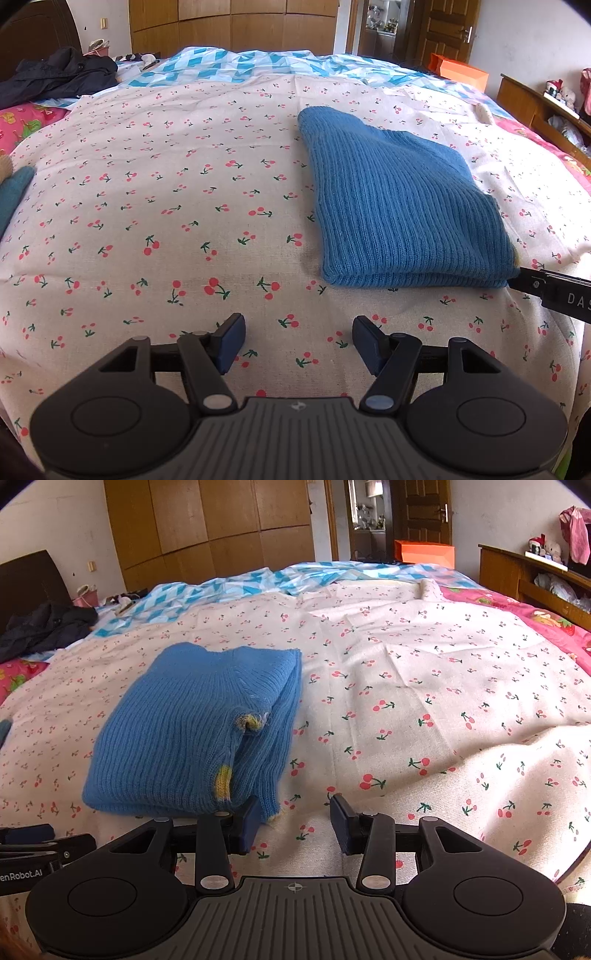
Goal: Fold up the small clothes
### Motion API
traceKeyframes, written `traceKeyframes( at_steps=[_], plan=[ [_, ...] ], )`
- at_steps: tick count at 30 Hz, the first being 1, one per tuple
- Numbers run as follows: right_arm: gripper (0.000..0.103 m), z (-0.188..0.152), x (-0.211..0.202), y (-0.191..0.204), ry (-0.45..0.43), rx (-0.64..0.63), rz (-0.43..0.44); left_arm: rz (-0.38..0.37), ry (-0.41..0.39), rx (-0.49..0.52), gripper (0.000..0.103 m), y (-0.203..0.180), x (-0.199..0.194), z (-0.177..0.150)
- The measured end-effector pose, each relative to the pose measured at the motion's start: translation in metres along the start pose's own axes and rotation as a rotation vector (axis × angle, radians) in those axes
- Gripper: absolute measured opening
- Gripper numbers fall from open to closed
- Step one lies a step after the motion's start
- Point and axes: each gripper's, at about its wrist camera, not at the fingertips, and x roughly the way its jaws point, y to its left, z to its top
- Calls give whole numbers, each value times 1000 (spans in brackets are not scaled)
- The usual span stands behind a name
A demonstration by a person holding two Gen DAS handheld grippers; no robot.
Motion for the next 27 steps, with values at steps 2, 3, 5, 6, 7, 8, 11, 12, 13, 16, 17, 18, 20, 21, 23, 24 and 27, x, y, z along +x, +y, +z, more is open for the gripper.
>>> traceKeyframes(
  at_steps=[2,3,5,6,7,8,11,12,13,16,17,18,20,21,23,24,27],
  plan=[
    [41,0,-4,-1,-12,7,6,-2,1,-1,69,-1,1,0],
    [41,-1,-7,-1,-17,15,14,-3,2,2,70,-1,1,0],
    [41,-1,-9,-1,-21,24,30,-4,3,6,71,-2,1,0],
    [41,-1,-10,-1,-23,22,35,-5,4,8,72,-2,2,0],
    [41,-1,-9,0,-24,18,36,-6,4,8,72,-3,2,0],
    [41,-1,-9,1,-22,14,37,-6,5,10,73,-3,3,0],
    [41,0,-8,2,-24,27,49,-4,6,17,73,-5,3,0],
    [41,1,-8,2,-29,32,55,-4,6,19,74,-5,3,0],
    [41,1,-8,1,-32,39,59,-3,7,20,74,-5,3,0],
    [41,1,-11,0,-35,60,65,2,12,32,77,-7,6,1],
    [41,0,-13,-1,-34,72,66,6,14,39,77,-9,7,0],
    [41,-1,-16,-2,-35,84,67,9,15,42,78,-9,8,0],
    [42,-3,-22,-4,-48,107,68,9,17,48,80,-10,9,0],
    [42,-4,-25,-5,-58,115,62,9,17,49,80,-11,9,0],
    [42,-4,-29,-5,-84,112,40,9,18,50,81,-11,9,0],
    [42,-3,-31,-5,-97,109,33,9,18,52,82,-11,9,0],
    [42,-2,-32,0,-125,89,49,6,16,60,84,-12,10,0]
  ],
)
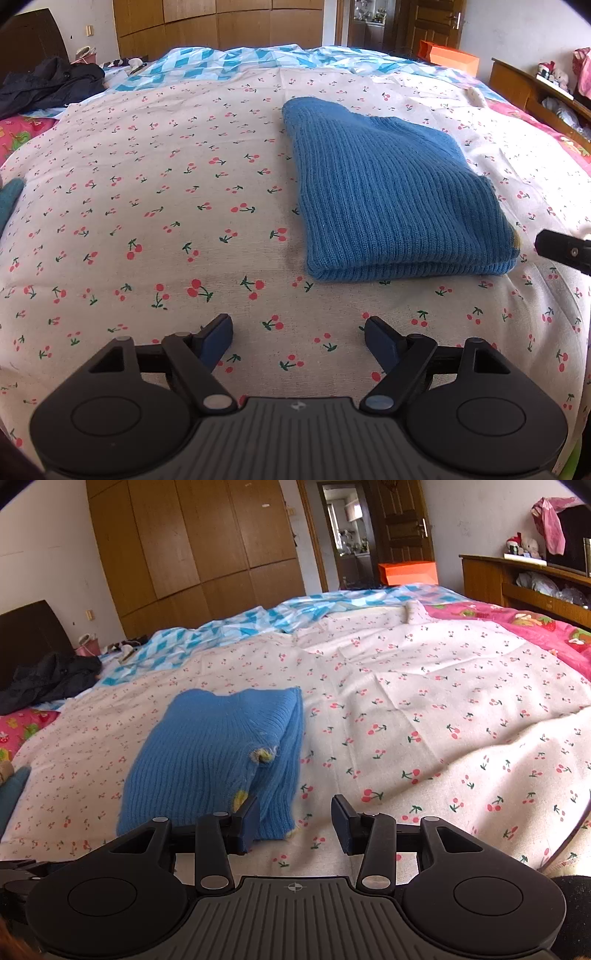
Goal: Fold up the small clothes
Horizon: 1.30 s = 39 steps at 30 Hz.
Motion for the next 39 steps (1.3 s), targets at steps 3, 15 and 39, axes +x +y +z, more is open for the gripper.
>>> traceKeyframes(
  at_steps=[3,15,39],
  plan=[
    [42,-2,3,7,7,-47,4,-3,-1,3,84,0,0,0],
    [25,14,38,20,46,-67,73,-28,-11,-3,84,2,0,1],
    [20,11,70,-5,204,47,0,-53,-19,35,87,4,5,-3]
  ],
)
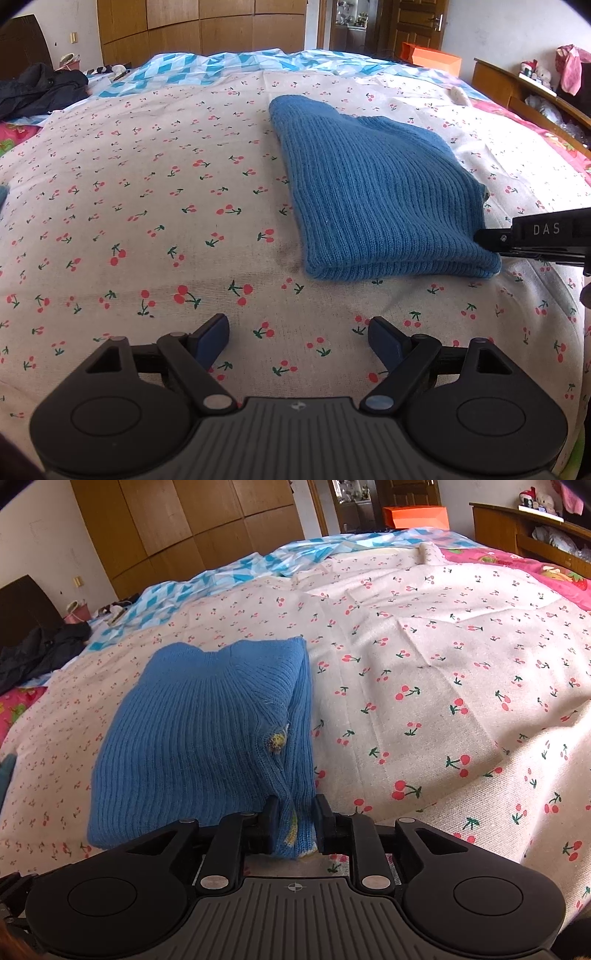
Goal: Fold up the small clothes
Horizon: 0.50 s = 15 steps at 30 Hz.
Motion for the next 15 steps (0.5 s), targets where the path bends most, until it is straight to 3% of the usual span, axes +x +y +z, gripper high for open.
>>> traceKeyframes(
  at_steps=[8,15],
  plan=[
    [22,-8,-1,4,-45,-54,1,16,12,13,91,-2,3,2],
    [29,-8,-17,-10,-76,17,41,52,16,19,92,-9,3,3]
  ],
)
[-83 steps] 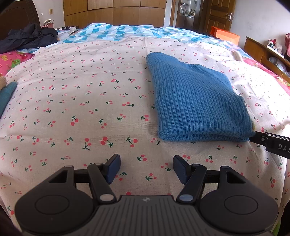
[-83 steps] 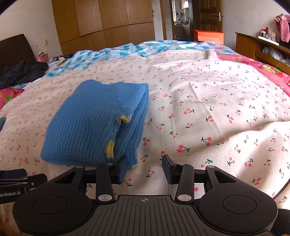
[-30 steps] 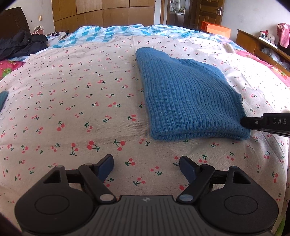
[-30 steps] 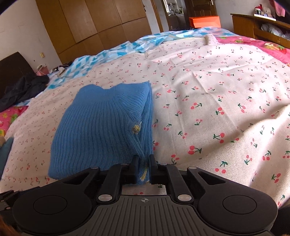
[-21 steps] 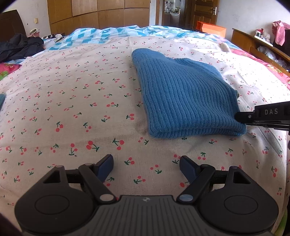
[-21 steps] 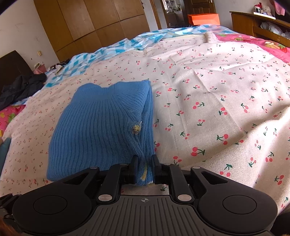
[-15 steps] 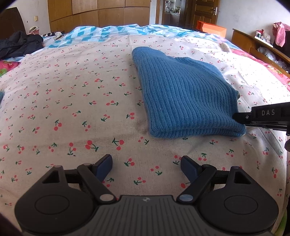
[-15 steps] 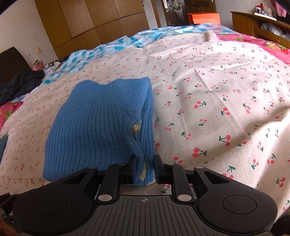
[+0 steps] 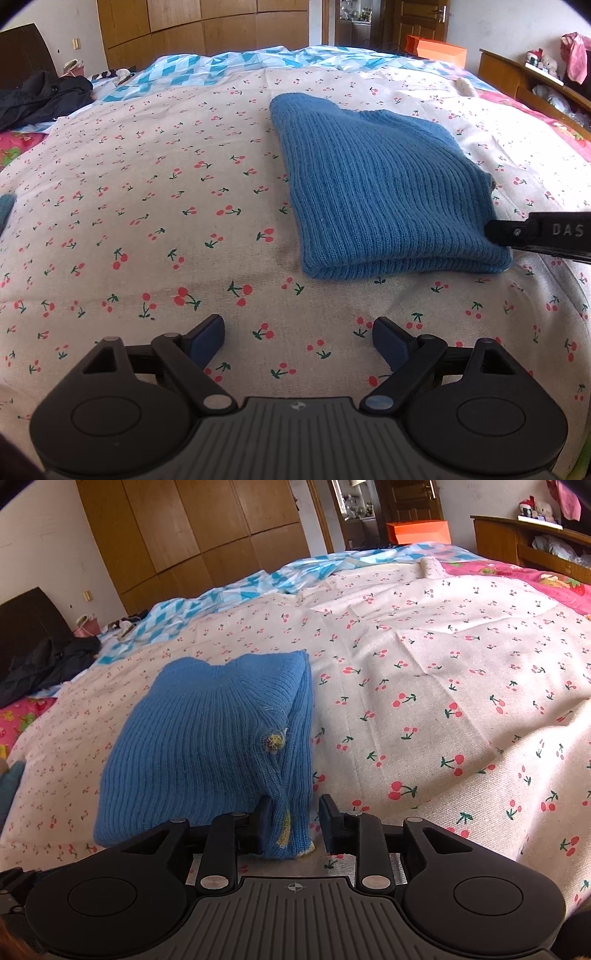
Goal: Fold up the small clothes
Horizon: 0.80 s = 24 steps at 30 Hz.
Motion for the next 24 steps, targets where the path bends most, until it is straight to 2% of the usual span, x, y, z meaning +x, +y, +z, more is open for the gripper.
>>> traceKeyframes(
  at_steps=[9,11,13,21,24],
  plan=[
    [30,-7,-36,16,-50,-41,1,38,23,14,93,-6,-13,-3],
    [34,-11,-44,22,-64,-68,10,53,21,35,93,-10,-15,-4],
    [41,-16,-48,28,-51,-88,19,63,23,50,93,-12,-17,-5],
    [41,-28,-43,41,24,-135,28,47,37,23,93,-7,-20,-4],
    [51,-34,-44,46,40,-152,32,58,42,25,94,-7,-20,-4]
  ],
)
